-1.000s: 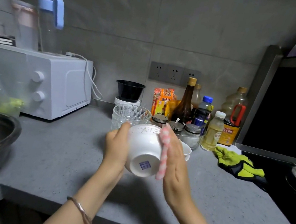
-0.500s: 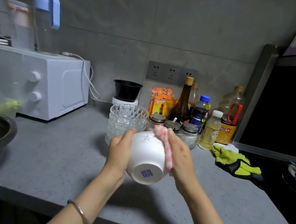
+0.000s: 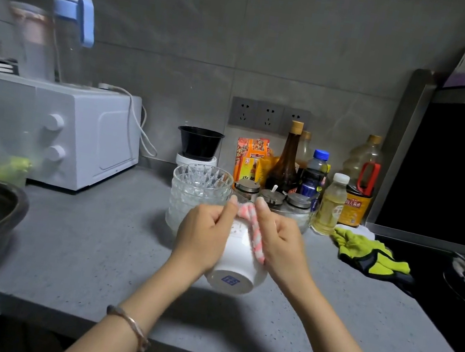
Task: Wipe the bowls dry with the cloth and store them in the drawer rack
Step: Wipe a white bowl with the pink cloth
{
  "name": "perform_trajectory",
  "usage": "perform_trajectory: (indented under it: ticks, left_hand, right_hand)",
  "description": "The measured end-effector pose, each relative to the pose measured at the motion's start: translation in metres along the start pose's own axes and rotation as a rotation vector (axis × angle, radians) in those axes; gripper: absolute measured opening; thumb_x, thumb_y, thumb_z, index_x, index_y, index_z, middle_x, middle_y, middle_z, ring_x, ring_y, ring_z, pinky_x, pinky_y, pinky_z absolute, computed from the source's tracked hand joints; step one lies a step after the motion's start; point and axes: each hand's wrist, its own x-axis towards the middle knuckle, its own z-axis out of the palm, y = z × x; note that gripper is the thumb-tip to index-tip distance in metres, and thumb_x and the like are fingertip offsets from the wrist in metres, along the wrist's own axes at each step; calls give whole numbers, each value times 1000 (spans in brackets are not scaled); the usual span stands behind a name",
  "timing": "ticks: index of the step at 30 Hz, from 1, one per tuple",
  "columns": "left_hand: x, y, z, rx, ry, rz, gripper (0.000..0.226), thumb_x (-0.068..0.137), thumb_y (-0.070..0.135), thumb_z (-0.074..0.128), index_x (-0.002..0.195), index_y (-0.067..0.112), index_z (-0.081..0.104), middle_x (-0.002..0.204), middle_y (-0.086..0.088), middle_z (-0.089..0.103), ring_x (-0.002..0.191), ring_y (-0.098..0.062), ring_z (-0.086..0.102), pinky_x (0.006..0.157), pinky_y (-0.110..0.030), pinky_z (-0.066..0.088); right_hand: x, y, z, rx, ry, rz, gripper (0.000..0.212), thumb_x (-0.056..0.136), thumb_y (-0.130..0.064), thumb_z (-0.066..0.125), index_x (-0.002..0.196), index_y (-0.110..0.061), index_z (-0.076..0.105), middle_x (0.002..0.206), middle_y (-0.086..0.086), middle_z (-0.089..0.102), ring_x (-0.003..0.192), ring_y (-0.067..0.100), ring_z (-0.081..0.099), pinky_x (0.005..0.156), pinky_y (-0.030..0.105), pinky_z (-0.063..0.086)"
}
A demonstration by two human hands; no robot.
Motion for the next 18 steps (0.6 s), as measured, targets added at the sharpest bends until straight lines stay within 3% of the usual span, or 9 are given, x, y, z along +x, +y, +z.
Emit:
perform_trajectory:
  ticks: [2,5,7,9,11,14,16,18]
  left_hand:
    - [1,-1,0,-147,86,-96,50,98,33,46,53,16,57,48,1,60,51,-20,61,48,-23,42]
    - [7,0,-3,-442,246,-303,39,96,24,48,60,9,56,51,-3,57,48,-18,55,41,-17,38]
    - [10,0,-5,-496,306,-343,36,95,21,49,62,9,54,47,1,53,42,-12,52,39,-15,34]
    - [11,-1,-5,-468,318,-324,35,95,21,49,62,10,53,47,2,54,41,-10,52,40,-15,35]
    - [12,-5,-5,-410,288,-282,38,96,22,49,59,12,56,57,-3,56,55,-16,53,51,-23,39]
    - [8,-13,-2,-347,163,-237,51,98,25,49,50,16,64,56,2,62,62,-19,55,65,-31,43]
    - [5,-13,0,-344,147,-276,49,98,26,49,54,16,66,58,0,65,65,-21,59,69,-35,49]
    - [4,-9,1,-359,202,-313,42,97,25,49,59,12,61,59,-5,62,62,-24,60,62,-30,48]
  right_hand:
    - [-6,1,3,111,60,14,46,95,-47,35,72,-25,68,66,-3,68,67,9,65,60,21,48]
    - [-22,6,10,269,101,-5,39,97,-49,30,110,-29,61,103,-15,67,102,1,61,87,21,47]
    - [-36,11,19,240,82,-82,48,97,-50,24,138,-32,39,133,-30,47,128,-6,41,105,21,36]
    - [-44,13,27,53,69,-172,56,96,-59,17,148,-38,16,151,-28,21,142,0,19,116,35,25]
    - [-41,11,28,-214,63,-333,56,99,-52,18,150,-30,17,156,-17,15,145,7,11,118,34,15]
    - [-26,7,26,-462,61,-502,49,100,-39,29,142,-17,41,149,-6,37,141,9,26,116,30,20]
    - [-16,3,23,-352,43,-394,46,97,-40,33,135,-20,50,137,-10,50,131,2,39,110,22,28]
    - [-10,-1,21,-172,42,-258,39,96,-41,34,125,-28,57,123,-14,59,117,-2,49,99,19,37]
